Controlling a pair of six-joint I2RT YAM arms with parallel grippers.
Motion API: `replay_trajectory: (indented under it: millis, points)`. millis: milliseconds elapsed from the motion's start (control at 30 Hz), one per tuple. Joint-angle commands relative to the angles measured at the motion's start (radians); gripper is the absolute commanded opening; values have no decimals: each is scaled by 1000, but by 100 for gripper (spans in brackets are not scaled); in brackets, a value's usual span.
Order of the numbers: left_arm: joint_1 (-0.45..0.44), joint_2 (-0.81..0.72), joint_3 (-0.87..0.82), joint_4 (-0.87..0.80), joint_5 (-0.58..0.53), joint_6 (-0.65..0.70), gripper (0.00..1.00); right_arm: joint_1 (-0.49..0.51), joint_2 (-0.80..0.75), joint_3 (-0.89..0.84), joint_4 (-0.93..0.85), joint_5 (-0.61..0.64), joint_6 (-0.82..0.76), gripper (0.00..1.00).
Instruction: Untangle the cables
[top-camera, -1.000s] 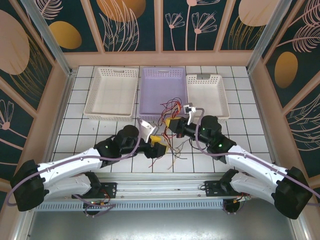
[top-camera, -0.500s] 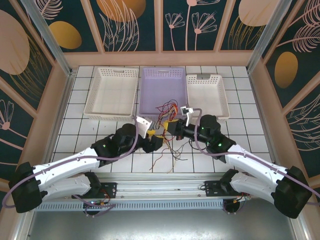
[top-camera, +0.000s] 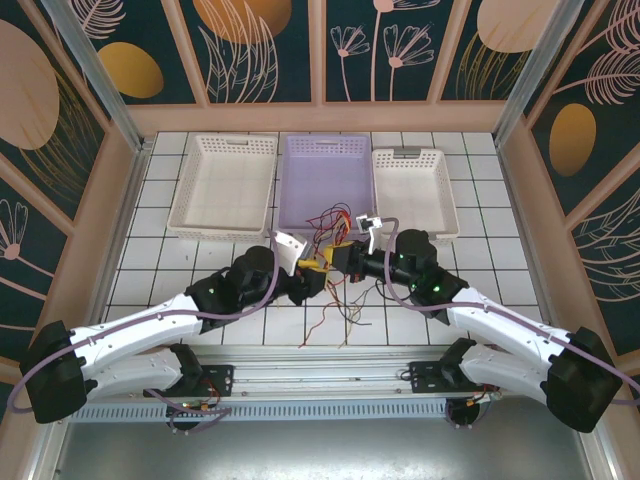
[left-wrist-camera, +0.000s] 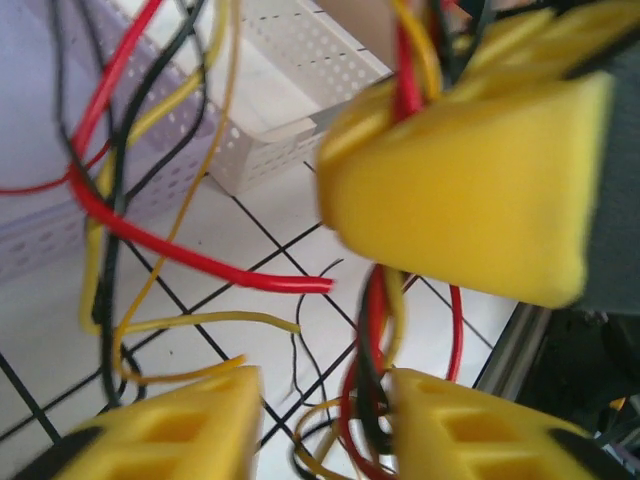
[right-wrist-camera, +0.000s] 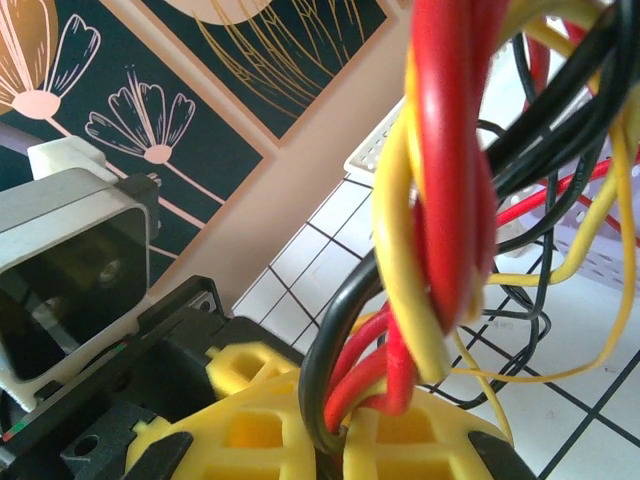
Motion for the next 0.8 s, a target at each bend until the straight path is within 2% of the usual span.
replay_trajectory:
  millis: [0, 100, 433, 633, 767]
  points:
    - [0, 8, -22, 60, 15, -4, 11, 6, 0, 37, 45, -35, 10, 0]
    - [0, 2, -42, 86, 24, -14, 0, 7, -1, 37, 43, -36, 11, 0]
    - [0, -62, -143, 196, -2, -68, 0, 1, -13, 34, 10, -13, 12, 0]
    - [0, -92, -193, 255, -61, -106, 0, -12, -28, 28, -19, -6, 20, 41]
    - [0, -88, -210, 282, -110, -126, 0, -19, -47, 12, -30, -4, 25, 57]
